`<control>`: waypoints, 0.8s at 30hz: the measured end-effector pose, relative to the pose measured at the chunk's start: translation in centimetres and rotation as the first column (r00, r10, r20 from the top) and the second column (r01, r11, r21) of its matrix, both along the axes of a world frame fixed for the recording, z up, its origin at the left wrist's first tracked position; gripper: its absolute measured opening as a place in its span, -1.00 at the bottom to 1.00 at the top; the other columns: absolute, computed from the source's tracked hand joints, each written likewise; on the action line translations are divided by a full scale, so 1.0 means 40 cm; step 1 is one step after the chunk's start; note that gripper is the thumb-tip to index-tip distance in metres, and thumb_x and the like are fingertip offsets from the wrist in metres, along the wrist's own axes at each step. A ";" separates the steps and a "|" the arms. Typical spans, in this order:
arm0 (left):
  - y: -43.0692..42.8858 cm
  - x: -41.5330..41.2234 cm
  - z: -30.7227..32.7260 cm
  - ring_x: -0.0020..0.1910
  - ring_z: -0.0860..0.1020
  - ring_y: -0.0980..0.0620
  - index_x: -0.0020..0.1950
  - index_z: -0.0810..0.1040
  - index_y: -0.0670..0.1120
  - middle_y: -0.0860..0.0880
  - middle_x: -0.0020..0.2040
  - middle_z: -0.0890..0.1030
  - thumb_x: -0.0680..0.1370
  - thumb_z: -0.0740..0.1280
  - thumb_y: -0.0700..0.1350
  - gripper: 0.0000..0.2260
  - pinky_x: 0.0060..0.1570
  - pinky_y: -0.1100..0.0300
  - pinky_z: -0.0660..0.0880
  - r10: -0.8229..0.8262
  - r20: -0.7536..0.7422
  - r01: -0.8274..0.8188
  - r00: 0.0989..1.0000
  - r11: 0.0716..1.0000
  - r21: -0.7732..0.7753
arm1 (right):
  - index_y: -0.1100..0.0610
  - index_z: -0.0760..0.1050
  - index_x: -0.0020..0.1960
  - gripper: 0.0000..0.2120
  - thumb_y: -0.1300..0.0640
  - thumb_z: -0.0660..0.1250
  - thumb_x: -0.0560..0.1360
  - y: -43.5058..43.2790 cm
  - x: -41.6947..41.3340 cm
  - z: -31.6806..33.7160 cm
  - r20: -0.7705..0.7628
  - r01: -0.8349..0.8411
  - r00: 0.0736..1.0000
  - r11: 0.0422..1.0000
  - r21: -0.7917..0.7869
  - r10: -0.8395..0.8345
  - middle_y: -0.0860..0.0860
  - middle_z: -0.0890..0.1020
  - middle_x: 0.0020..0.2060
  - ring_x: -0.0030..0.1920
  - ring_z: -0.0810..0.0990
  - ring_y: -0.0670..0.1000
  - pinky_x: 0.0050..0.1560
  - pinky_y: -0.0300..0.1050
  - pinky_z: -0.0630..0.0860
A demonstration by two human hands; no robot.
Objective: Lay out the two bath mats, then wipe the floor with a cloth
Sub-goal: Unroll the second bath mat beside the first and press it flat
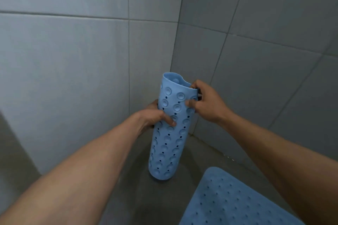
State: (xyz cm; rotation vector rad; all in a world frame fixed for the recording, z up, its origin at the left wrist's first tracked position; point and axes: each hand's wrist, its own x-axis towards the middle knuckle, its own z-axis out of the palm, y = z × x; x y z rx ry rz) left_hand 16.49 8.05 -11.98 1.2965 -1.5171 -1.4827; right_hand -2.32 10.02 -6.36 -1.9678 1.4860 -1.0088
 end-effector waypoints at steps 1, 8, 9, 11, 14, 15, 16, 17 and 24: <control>0.023 0.008 -0.001 -0.07 0.65 0.07 0.07 0.54 0.01 0.03 0.01 0.70 0.31 0.54 -0.41 -0.53 -0.39 0.26 0.56 -0.004 -0.002 0.004 1.000 1.000 0.012 | 0.11 0.38 -0.06 -0.77 0.31 0.40 0.44 0.030 0.003 -0.001 0.021 0.003 1.000 1.000 0.017 -0.003 0.03 0.56 -0.16 -0.09 0.61 0.15 -0.11 0.21 0.63; 0.165 0.029 -0.005 0.01 0.68 -0.07 0.11 0.65 -0.09 -0.02 0.01 0.73 0.25 0.61 -0.32 -0.54 -0.10 0.10 0.61 -0.001 0.036 0.001 0.999 1.000 0.001 | 0.06 0.25 0.51 -0.24 0.36 0.48 0.41 0.197 0.015 -0.005 0.309 0.017 0.945 0.961 0.277 -0.106 0.04 0.60 0.19 0.15 0.63 0.06 0.07 0.02 0.64; 0.189 0.033 -0.001 0.02 0.68 -0.08 0.12 0.65 -0.12 -0.04 0.03 0.73 0.27 0.61 -0.32 -0.55 -0.10 0.11 0.61 -0.005 0.034 0.005 0.999 1.000 -0.002 | 0.13 0.37 0.43 -0.36 0.35 0.49 0.40 0.220 0.014 -0.005 0.320 0.016 0.940 0.952 0.306 -0.118 0.07 0.62 0.18 0.15 0.64 0.09 0.05 -0.01 0.65; 0.232 0.038 0.009 0.04 0.68 -0.09 0.14 0.65 -0.15 -0.07 0.06 0.72 0.29 0.60 -0.35 -0.56 -0.06 0.10 0.62 -0.020 0.036 0.020 0.999 1.000 0.001 | 0.16 0.49 0.31 -0.51 0.33 0.49 0.41 0.264 0.003 -0.014 0.351 -0.026 0.930 0.935 0.354 -0.107 0.07 0.66 0.13 0.14 0.66 0.08 0.10 -0.03 0.64; 0.278 0.035 -0.002 0.06 0.69 -0.09 0.13 0.66 -0.11 -0.04 0.04 0.73 0.29 0.60 -0.33 -0.56 0.01 0.03 0.63 -0.021 0.049 0.021 0.999 1.000 -0.001 | 0.04 0.46 0.36 -0.42 0.33 0.48 0.40 0.309 -0.022 -0.060 0.337 -0.106 0.941 0.931 0.348 -0.019 -0.01 0.64 0.19 0.19 0.62 -0.01 0.20 0.01 0.58; 0.289 0.033 -0.011 0.06 0.69 -0.09 0.14 0.66 -0.08 -0.03 0.04 0.73 0.28 0.61 -0.30 -0.55 0.03 0.00 0.63 -0.013 0.056 0.013 0.998 1.000 -0.003 | -0.03 0.41 0.41 -0.36 0.34 0.48 0.41 0.323 -0.028 -0.080 0.333 -0.138 0.943 0.932 0.337 0.019 -0.05 0.61 0.22 0.21 0.60 -0.05 0.19 -0.04 0.58; 0.302 0.028 -0.021 0.06 0.69 -0.09 0.15 0.65 -0.06 -0.01 0.04 0.73 0.26 0.63 -0.25 -0.52 0.06 -0.05 0.62 -0.008 0.058 0.008 0.998 1.000 -0.003 | -0.10 0.34 0.45 -0.30 0.34 0.47 0.43 0.335 -0.033 -0.104 0.346 -0.172 0.937 0.930 0.325 0.053 -0.09 0.58 0.24 0.23 0.57 -0.10 0.15 -0.10 0.57; 0.316 0.020 -0.033 0.07 0.69 -0.10 0.17 0.64 -0.03 0.00 0.06 0.73 0.24 0.64 -0.21 -0.47 0.10 -0.11 0.61 -0.006 0.062 0.007 0.998 1.000 -0.002 | -0.15 0.28 0.48 -0.24 0.36 0.45 0.44 0.350 -0.039 -0.130 0.364 -0.203 0.928 0.928 0.311 0.081 -0.13 0.56 0.26 0.23 0.55 -0.15 0.09 -0.16 0.56; 0.443 -0.026 -0.062 0.12 0.67 -0.08 0.23 0.63 -0.02 0.02 0.10 0.72 0.27 0.62 -0.18 -0.46 0.20 -0.16 0.55 0.006 0.086 -0.005 0.996 1.000 -0.009 | 0.04 0.28 0.38 -0.38 0.21 0.52 0.44 0.448 -0.097 -0.239 0.497 -0.200 0.868 0.924 0.324 0.013 -0.01 0.50 0.35 0.23 0.55 -0.04 0.02 0.01 0.63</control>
